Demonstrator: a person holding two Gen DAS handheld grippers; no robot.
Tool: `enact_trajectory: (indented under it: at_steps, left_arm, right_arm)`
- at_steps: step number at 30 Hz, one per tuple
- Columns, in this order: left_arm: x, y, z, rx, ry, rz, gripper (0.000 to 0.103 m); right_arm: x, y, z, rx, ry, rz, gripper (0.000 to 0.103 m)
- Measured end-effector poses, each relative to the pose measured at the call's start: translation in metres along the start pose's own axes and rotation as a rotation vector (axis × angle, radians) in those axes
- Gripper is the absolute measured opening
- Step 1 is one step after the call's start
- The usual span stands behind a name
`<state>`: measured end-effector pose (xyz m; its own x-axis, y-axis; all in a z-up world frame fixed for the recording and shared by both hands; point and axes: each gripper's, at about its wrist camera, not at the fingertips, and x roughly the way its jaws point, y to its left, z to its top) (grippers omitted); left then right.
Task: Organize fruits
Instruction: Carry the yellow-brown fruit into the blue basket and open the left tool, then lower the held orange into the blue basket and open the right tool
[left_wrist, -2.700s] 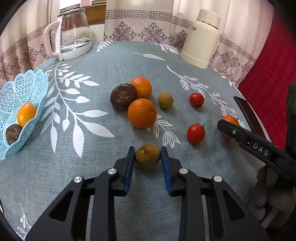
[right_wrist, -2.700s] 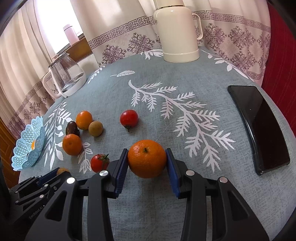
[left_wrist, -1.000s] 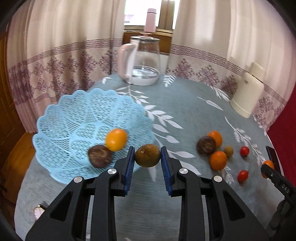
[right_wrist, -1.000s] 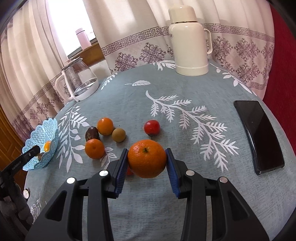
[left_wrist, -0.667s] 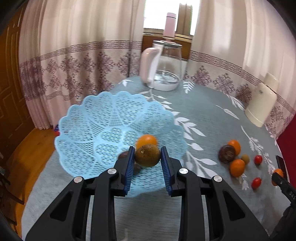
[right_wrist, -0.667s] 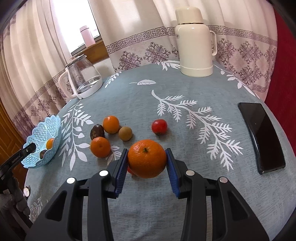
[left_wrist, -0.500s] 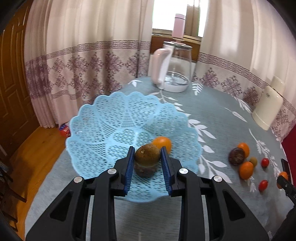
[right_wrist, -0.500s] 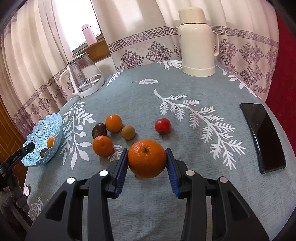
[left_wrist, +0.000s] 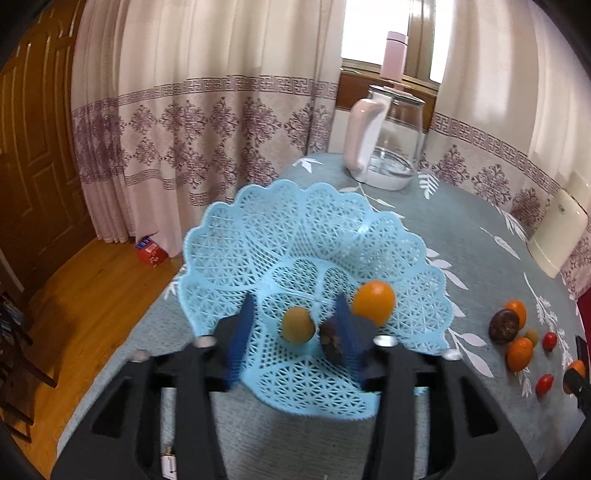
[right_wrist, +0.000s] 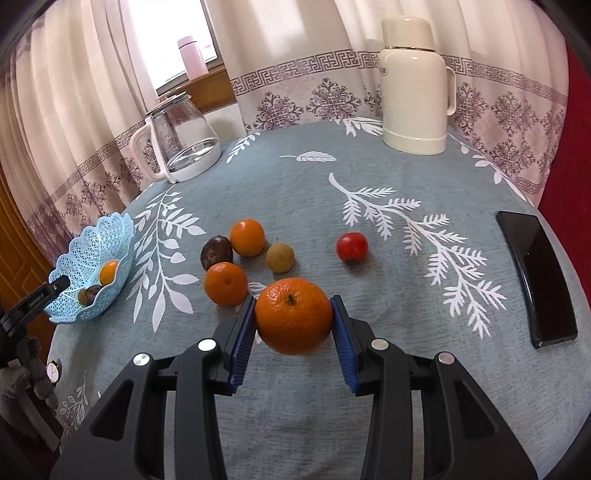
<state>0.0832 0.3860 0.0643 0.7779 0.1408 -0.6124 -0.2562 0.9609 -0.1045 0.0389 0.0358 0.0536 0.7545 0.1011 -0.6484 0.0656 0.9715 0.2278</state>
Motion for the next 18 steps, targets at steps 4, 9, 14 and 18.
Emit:
enact_trajectory:
  at_steps: [4,9,14,18]
  left_arm:
    - [-0.001,0.007,0.002,-0.023,-0.011,0.013,0.068]
    - [-0.002,0.013,0.005,-0.047,-0.015,0.007,0.078]
    - [-0.005,0.014,0.006,-0.045,-0.023,-0.008,0.086]
    - [-0.010,0.019,0.010,-0.065,-0.035,-0.025,0.090]
  right_arm:
    - [0.001,0.007,0.000,-0.012,0.004,0.005,0.040]
    - [0.004,0.018,0.000,-0.033,0.010,0.017,0.040]
    - [0.005,0.031,0.002,-0.060,0.013,0.034,0.040]
    - [0.006,0.045,0.003,-0.087,0.014,0.056,0.040]
